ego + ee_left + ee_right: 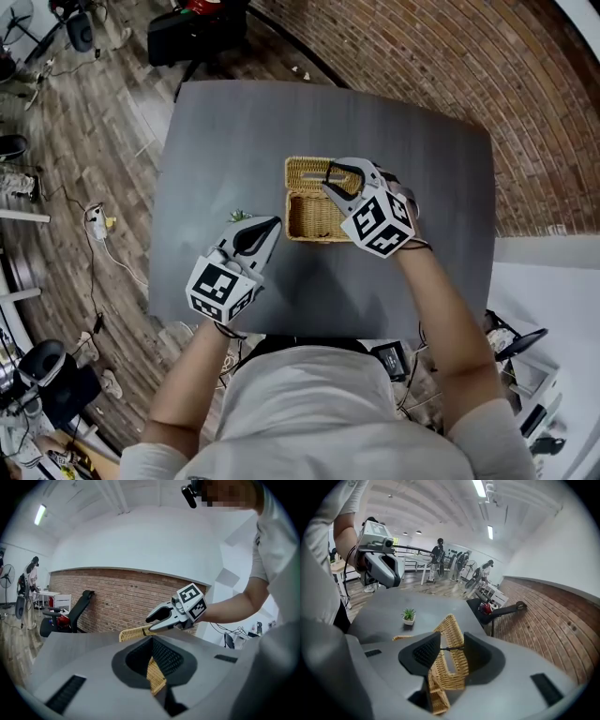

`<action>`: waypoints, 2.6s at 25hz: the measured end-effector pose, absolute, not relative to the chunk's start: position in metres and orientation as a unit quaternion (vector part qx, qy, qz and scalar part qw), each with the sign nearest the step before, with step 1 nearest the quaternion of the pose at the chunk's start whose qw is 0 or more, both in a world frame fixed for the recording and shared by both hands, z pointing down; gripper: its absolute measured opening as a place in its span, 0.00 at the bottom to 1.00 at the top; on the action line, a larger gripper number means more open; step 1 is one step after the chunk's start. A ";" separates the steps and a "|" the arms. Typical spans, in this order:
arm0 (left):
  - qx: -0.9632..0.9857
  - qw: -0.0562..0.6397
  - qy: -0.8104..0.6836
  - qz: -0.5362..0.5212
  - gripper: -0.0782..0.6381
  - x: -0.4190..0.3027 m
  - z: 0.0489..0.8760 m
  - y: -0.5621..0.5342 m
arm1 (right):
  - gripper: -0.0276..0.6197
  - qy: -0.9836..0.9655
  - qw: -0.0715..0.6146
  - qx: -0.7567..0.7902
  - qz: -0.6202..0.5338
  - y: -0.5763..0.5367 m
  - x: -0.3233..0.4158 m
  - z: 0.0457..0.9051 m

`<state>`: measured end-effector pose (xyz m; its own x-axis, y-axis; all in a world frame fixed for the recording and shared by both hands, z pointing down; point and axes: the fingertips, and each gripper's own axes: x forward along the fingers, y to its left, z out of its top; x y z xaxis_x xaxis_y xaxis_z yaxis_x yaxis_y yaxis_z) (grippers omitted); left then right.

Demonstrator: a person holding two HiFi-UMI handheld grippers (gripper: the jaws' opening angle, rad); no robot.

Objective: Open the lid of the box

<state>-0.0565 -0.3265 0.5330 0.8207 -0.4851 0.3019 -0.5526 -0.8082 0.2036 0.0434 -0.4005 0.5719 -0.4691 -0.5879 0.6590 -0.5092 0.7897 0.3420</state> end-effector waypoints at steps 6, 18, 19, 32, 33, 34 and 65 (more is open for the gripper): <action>0.947 0.131 -0.268 0.117 0.13 -0.071 0.520 -0.304 | 0.29 -0.854 0.382 0.353 -0.028 -0.361 0.043 0.563; 0.957 0.101 -0.249 0.107 0.13 -0.102 0.493 -0.252 | 0.27 -0.861 0.294 0.414 0.000 -0.279 0.006 0.526; 0.958 0.098 -0.249 0.104 0.13 -0.105 0.490 -0.249 | 0.27 -0.863 0.284 0.419 0.002 -0.273 0.002 0.521; 0.966 0.065 -0.238 0.075 0.13 -0.138 0.450 -0.205 | 0.17 -0.866 0.178 0.467 0.025 -0.196 -0.029 0.470; 0.966 0.066 -0.240 0.076 0.13 -0.139 0.450 -0.203 | 0.16 -0.866 0.171 0.469 0.024 -0.191 -0.029 0.466; 0.965 0.068 -0.241 0.077 0.13 -0.140 0.450 -0.202 | 0.15 -0.867 0.166 0.470 0.025 -0.187 -0.029 0.464; 0.937 0.055 -0.338 0.063 0.13 -0.022 0.423 -0.054 | 0.05 -0.919 0.108 0.378 0.012 -0.038 0.088 0.435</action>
